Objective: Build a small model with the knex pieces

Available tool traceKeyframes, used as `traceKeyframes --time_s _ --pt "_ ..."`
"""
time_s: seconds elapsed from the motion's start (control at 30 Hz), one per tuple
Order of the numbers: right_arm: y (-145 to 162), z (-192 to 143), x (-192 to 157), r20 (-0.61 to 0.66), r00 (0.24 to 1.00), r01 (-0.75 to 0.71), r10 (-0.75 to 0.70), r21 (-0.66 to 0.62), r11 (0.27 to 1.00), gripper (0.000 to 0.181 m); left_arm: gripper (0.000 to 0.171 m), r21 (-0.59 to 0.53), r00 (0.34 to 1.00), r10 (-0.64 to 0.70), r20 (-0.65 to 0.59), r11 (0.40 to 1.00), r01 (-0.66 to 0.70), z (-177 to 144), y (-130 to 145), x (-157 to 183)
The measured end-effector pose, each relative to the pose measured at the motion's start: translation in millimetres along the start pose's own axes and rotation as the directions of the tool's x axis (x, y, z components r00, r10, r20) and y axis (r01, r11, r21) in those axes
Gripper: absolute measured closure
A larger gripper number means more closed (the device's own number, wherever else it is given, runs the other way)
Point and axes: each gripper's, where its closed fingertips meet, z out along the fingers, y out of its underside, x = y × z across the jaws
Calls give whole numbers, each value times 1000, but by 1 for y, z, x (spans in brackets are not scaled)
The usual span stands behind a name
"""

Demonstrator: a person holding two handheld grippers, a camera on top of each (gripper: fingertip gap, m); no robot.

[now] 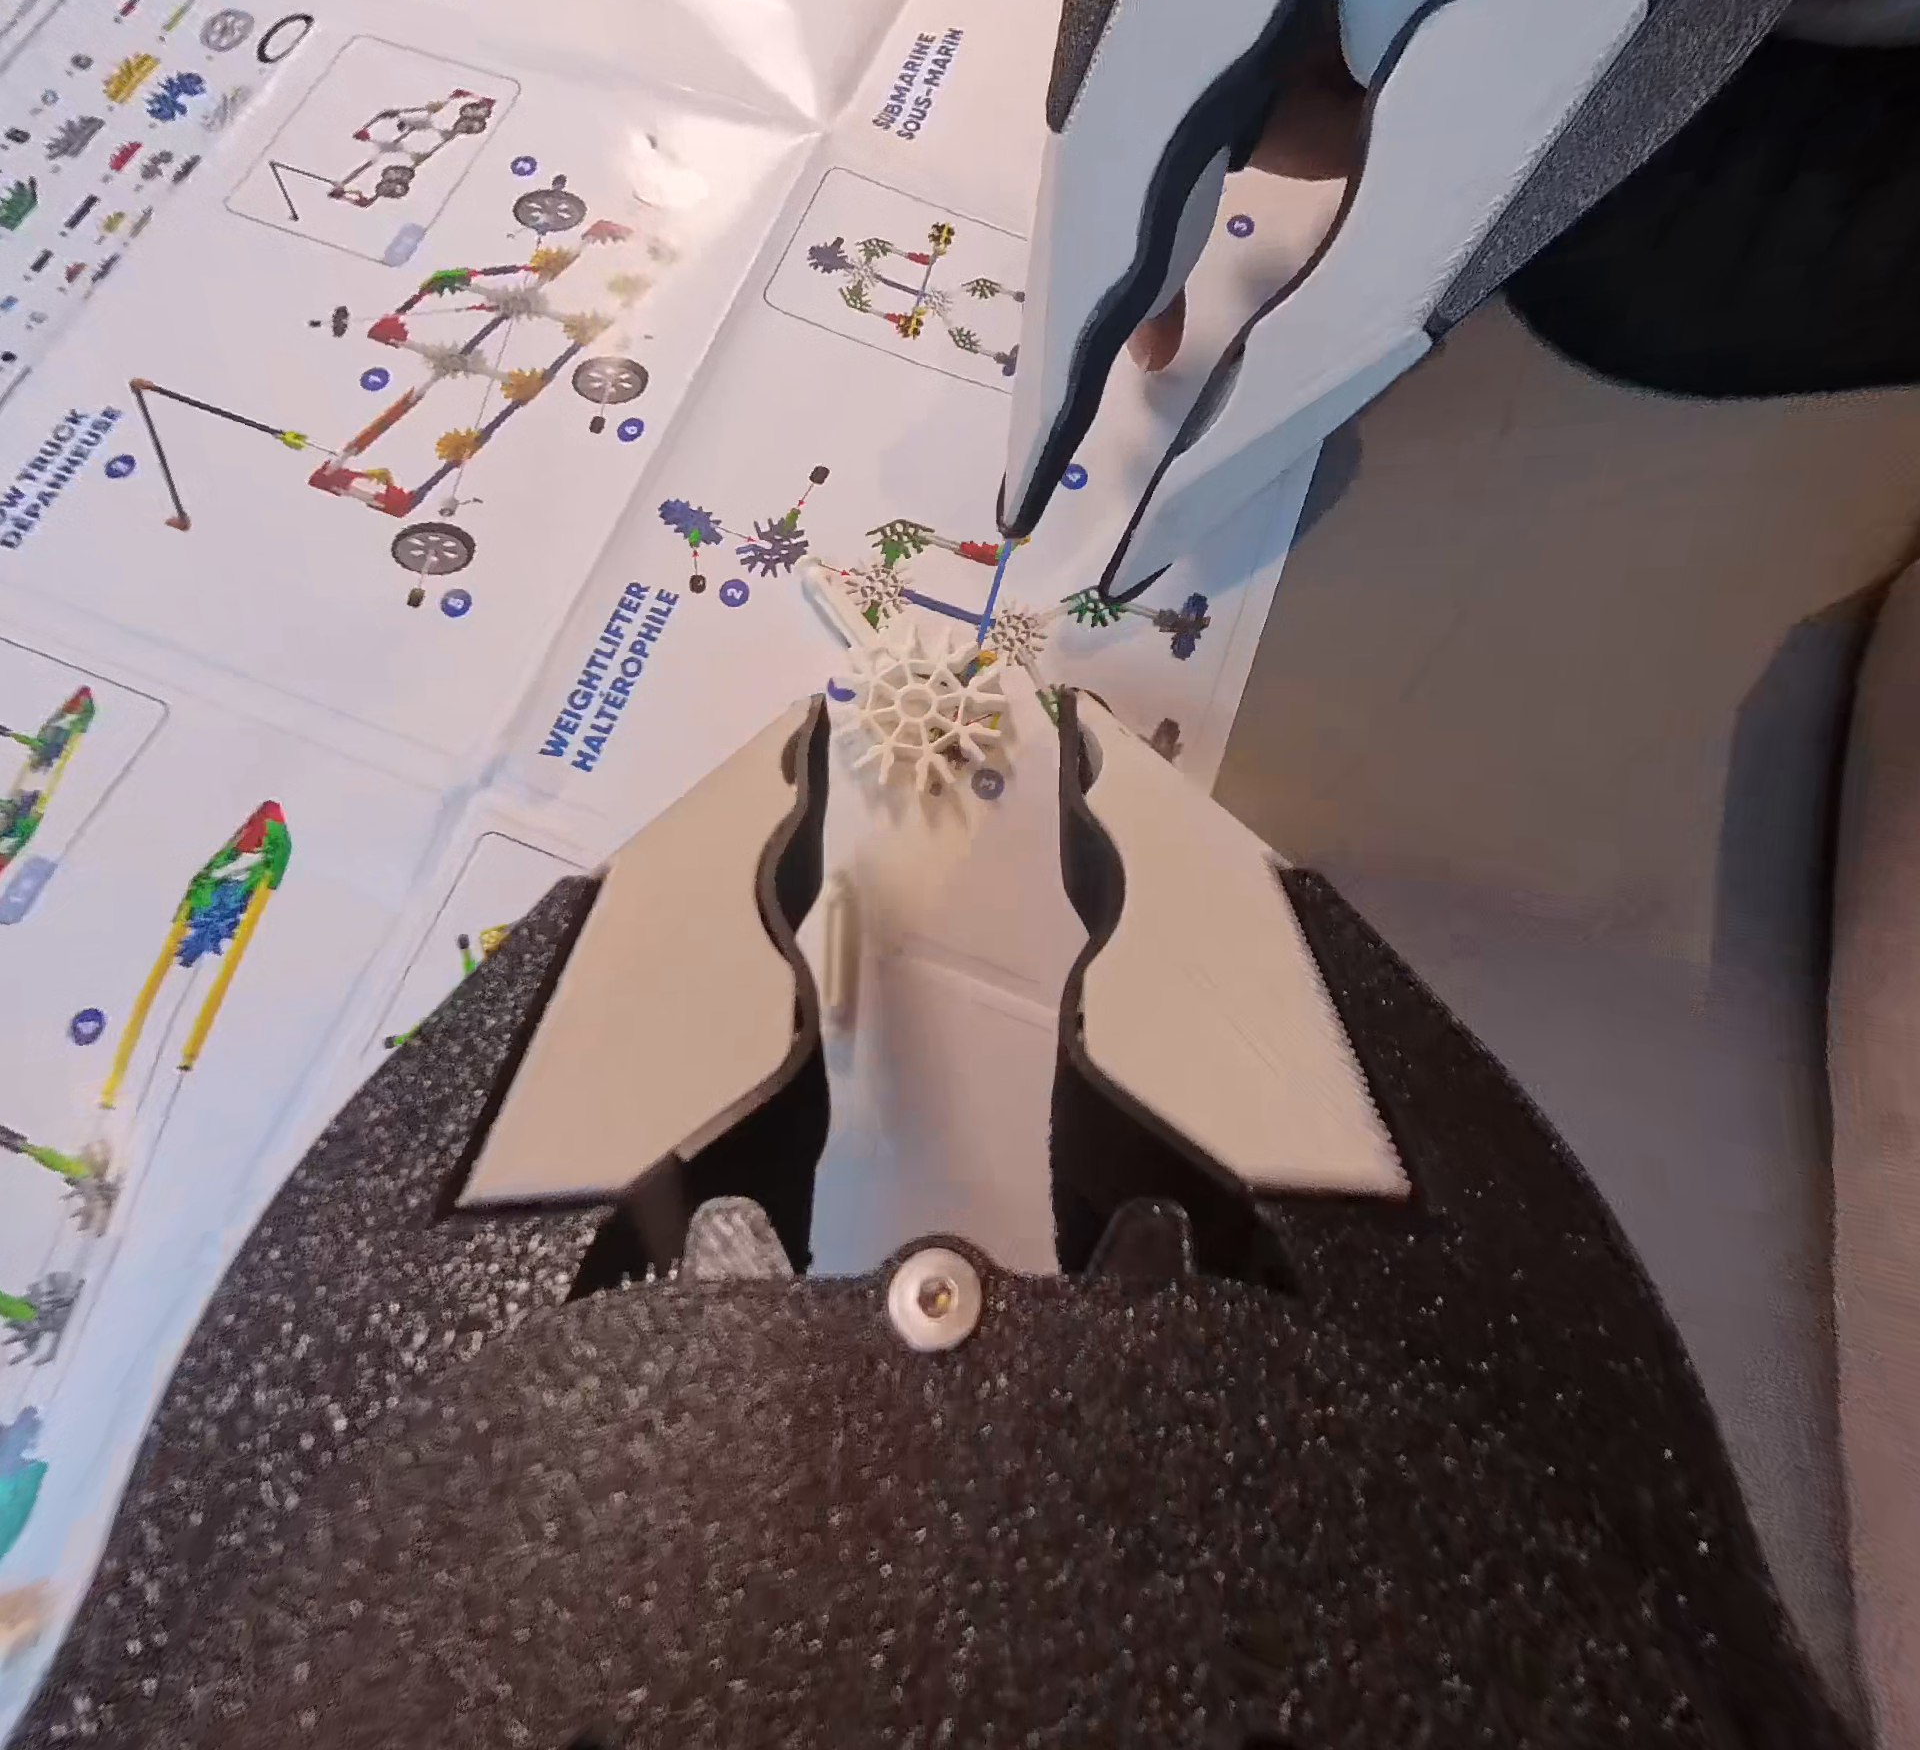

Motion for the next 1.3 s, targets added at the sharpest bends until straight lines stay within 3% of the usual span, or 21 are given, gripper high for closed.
traceKeyframes --time_s 0.1,0.2,0.4,0.57,1.07,1.2,1.3 --pt "-4 7 1 -22 1000 -15 15 -29 999 156 131 -38 998 62 18 997 -61 -4 9 -15" --pt "-5 17 4 -63 998 -36 32 -79 996 150 136 -58 989 105 -103 992 -111 -3 18 -11" --pt "-3 24 9 -38 999 -5 -1 -149 989 153 137 -40 957 218 -193 972 -230 9 19 5" --pt "0 18 22 -24 999 42 -47 -177 983 162 140 -34 958 198 -205 977 -210 8 20 7" --pt "-5 13 22 59 998 23 -21 -37 999 163 146 -1 970 177 -169 984 -180 11 13 2" --pt "-11 6 33 32 999 -15 14 20 1000 164 145 30 976 155 -154 988 -153 5 10 -4" --pt "-21 -4 61 -65 993 -88 96 120 989 164 144 81 992 92 -82 993 -85 -1 3 -25"
